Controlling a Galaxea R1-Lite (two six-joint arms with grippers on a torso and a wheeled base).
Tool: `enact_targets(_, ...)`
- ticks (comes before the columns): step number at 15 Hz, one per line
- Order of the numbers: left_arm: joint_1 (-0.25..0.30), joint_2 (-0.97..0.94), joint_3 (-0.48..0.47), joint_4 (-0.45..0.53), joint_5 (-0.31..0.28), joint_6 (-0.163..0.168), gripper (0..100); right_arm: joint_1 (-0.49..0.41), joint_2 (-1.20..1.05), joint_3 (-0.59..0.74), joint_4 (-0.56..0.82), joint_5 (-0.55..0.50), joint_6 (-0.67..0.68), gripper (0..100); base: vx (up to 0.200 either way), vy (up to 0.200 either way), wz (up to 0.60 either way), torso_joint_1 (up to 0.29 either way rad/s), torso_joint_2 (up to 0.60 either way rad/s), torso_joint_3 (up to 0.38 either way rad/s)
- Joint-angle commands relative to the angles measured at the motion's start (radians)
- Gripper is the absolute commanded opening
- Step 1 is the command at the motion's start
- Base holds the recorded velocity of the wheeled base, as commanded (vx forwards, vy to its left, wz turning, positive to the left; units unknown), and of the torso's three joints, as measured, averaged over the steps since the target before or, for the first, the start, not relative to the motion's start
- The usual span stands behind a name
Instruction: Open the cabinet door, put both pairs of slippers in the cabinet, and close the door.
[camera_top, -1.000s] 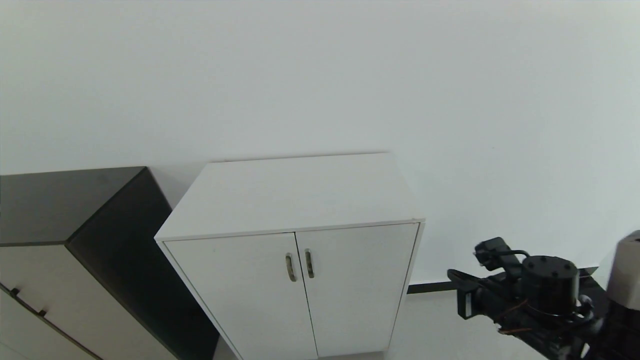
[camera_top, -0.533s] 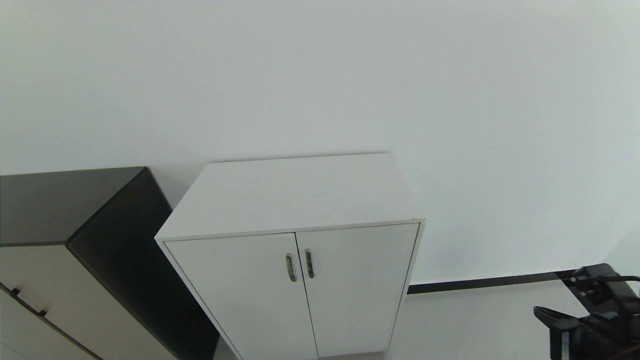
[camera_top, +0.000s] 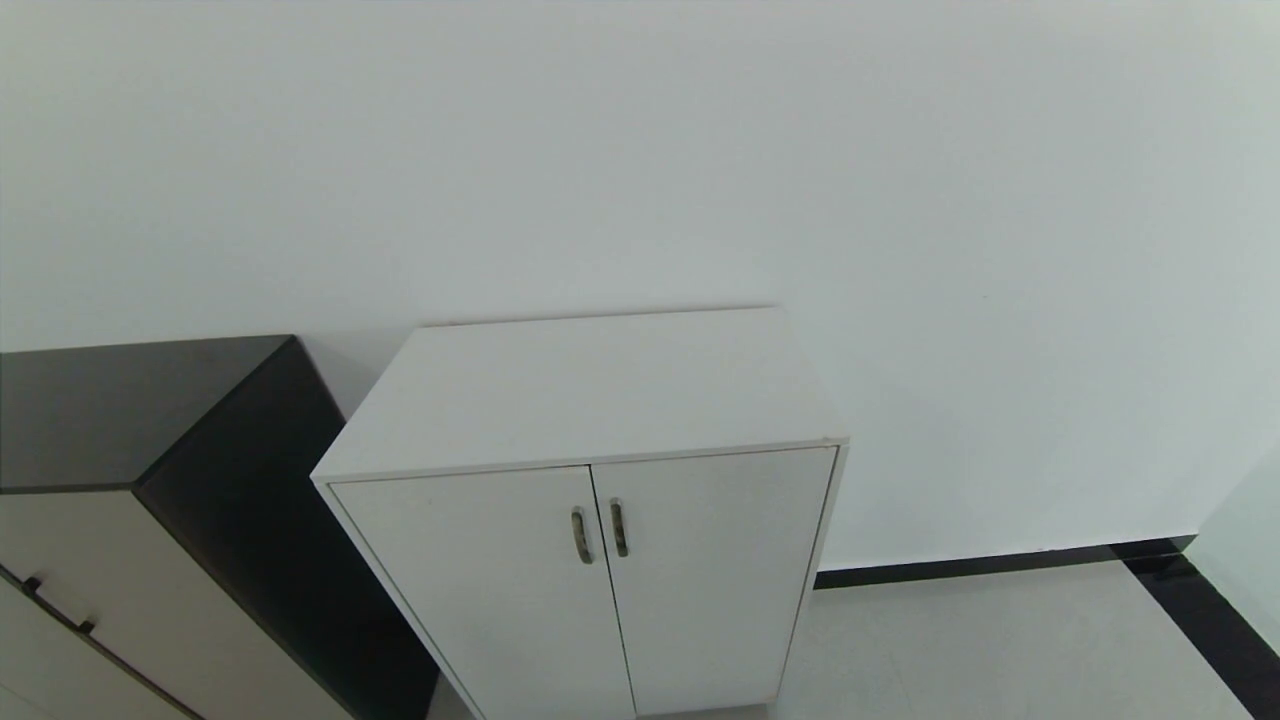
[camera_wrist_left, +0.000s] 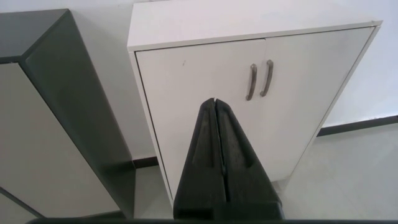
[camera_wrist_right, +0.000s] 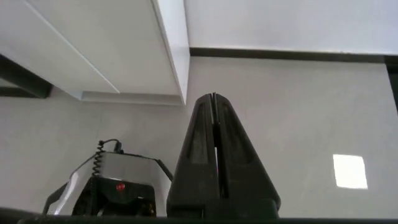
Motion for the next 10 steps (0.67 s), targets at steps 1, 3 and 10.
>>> enact_targets(1, 0.0, 0.0, 0.0, 0.0, 0.001, 0.0, 0, -0.007, -0.305, 0.028, 0.105, 0.073, -0.046, 0, 0.0, 0.0, 0.0, 0.0, 0.0, 0.0)
enact_targets(3, 0.0, 0.0, 0.0, 0.0, 0.001, 0.0, 0, -0.011, -0.338, 0.028, 0.105, 0.089, -0.046, 0, 0.0, 0.0, 0.0, 0.0, 0.0, 0.0)
enact_targets(10, 0.0, 0.0, 0.0, 0.0, 0.001, -0.002, 0, -0.252, -0.519, 0.03, 0.106, 0.085, -0.046, 0, 0.0, 0.0, 0.0, 0.0, 0.0, 0.0)
